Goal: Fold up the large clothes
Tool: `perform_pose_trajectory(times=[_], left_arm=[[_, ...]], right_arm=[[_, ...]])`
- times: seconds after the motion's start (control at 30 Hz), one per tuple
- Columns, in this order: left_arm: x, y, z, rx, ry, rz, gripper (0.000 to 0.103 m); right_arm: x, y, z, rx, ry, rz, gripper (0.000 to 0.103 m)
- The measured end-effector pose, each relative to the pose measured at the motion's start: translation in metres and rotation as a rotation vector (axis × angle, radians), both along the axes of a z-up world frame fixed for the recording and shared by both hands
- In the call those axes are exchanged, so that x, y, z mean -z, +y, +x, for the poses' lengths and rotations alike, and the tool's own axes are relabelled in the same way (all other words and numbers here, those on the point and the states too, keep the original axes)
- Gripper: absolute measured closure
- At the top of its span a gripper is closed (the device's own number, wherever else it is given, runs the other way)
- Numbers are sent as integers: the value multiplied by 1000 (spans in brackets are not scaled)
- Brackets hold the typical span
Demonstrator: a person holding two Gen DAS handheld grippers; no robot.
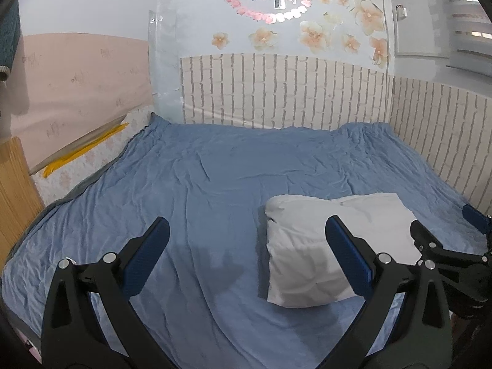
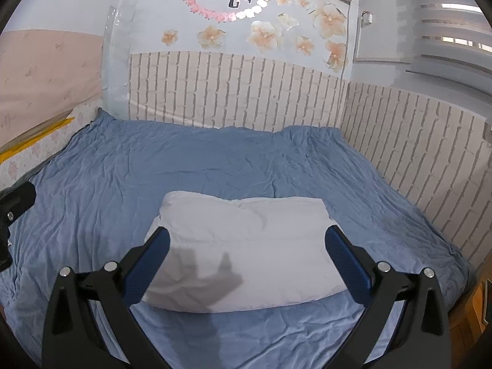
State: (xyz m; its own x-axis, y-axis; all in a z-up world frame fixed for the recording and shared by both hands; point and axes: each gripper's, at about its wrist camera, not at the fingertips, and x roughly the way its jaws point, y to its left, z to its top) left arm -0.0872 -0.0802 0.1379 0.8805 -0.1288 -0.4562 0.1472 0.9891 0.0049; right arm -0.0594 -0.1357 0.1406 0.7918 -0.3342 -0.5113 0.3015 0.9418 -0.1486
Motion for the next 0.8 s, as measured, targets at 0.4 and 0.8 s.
perform_pose_trajectory(times=[0.4,0.8], left_arm=[[3,-1,-1,-18,-5,12,3],[4,0,-5,-15,-13,6,3]], right_arm=[[-1,0,-2,-1,0,-7,2],[-1,-2,-3,-2,5,-9,2]])
